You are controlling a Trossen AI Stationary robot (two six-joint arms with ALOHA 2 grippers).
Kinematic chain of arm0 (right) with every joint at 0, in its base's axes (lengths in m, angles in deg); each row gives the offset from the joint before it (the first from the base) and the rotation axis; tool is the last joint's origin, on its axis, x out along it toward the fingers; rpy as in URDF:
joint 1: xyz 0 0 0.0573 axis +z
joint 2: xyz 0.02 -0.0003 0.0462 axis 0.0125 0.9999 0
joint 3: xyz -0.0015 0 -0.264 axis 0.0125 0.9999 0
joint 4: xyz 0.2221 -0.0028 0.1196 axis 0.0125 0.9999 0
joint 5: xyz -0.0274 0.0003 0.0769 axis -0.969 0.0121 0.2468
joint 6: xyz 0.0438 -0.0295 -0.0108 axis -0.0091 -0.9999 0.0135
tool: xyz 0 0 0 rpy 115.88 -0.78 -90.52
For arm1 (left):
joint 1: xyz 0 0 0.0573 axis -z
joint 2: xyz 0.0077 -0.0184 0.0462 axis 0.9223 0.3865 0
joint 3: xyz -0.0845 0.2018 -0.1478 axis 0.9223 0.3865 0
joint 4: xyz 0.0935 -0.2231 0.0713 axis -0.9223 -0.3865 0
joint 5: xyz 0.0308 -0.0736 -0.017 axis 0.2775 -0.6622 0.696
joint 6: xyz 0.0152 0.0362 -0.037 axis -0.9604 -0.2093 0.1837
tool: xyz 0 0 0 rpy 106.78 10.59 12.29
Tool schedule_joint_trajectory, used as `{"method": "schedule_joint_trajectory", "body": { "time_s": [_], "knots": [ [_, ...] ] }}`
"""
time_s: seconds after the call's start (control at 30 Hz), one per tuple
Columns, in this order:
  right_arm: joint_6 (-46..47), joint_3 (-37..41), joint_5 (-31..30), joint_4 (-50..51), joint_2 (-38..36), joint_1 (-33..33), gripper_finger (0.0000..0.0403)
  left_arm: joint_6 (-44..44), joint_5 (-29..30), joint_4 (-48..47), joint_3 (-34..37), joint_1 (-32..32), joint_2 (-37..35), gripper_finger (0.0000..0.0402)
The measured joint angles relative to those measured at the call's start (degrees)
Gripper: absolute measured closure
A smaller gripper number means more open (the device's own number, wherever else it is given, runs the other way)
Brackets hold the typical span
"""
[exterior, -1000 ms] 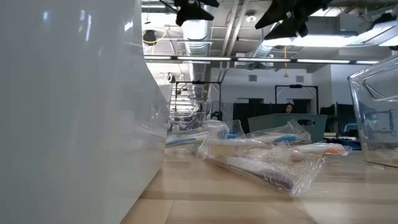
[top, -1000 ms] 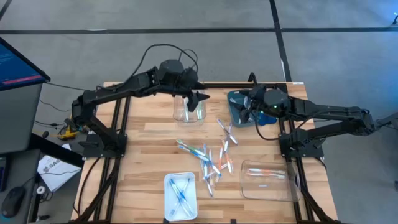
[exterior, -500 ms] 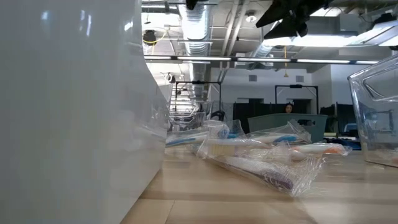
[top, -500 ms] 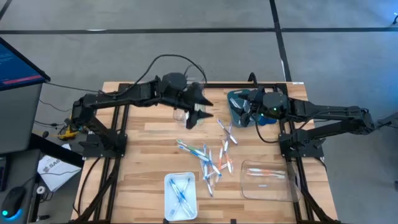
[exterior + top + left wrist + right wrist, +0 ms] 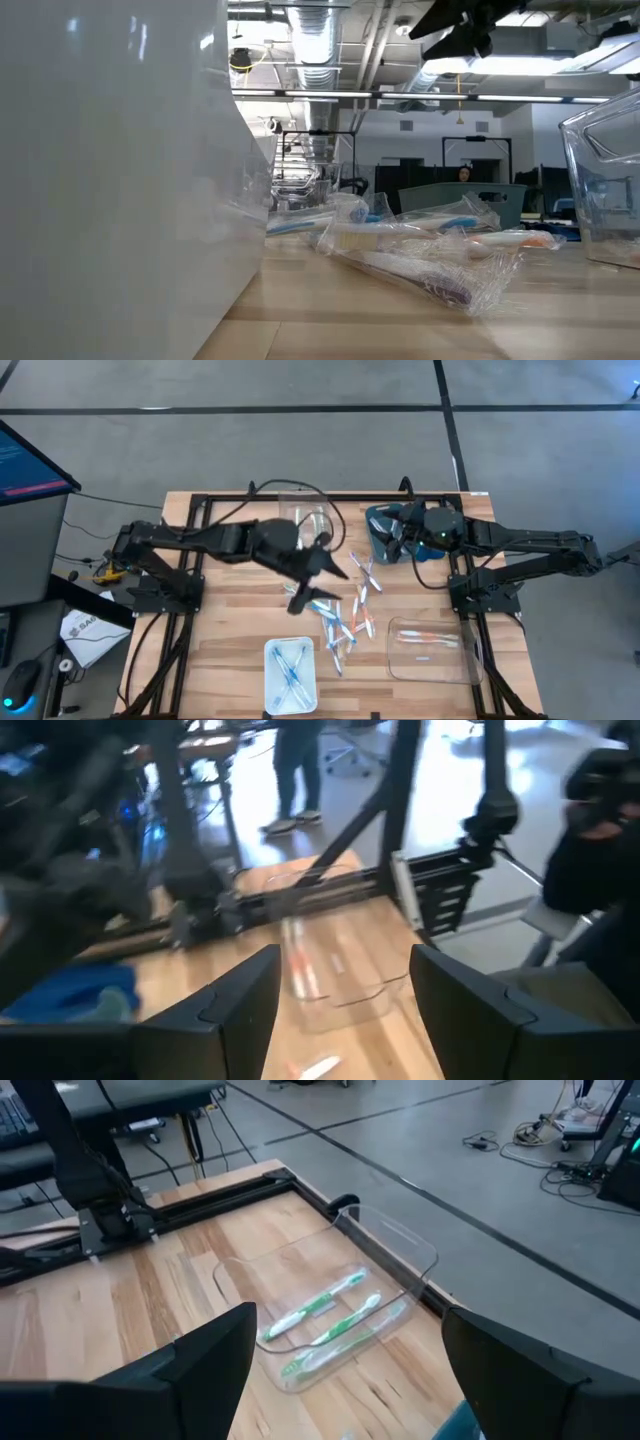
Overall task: Pick & Place Toothbrushes
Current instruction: Put the purple toothbrush into the green bin
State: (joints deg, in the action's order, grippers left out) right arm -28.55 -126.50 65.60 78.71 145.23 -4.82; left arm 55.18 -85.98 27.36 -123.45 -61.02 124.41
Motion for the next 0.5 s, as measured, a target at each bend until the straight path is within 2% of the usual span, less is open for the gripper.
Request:
{"method": "schedule_joint_trajectory", "body": {
  "time_s": [0.17,0.27,0.43,0.5],
  "knots": [
    [0.0,0.0,0.0,-1.2,0.0,0.0,0.0092,-3.4,0.0,0.7,0.3,3.7,0.0,0.0183],
    [0.0,0.0,0.0,-1.5,0.0,0.0,0.0092,-3.9,0.0,4.2,3.3,4.9,-0.3,0.0183],
    [0.0,0.0,0.0,-1.4,0.0,0.0,0.0092,-2.9,0.4,10.6,13.4,5.3,-4.6,0.0183],
    [-0.2,0.0,0.0,-1.2,0.0,0.2,0.0092,-1.9,0.9,15.8,18.6,5.3,-7.3,0.0183]
  ]
}}
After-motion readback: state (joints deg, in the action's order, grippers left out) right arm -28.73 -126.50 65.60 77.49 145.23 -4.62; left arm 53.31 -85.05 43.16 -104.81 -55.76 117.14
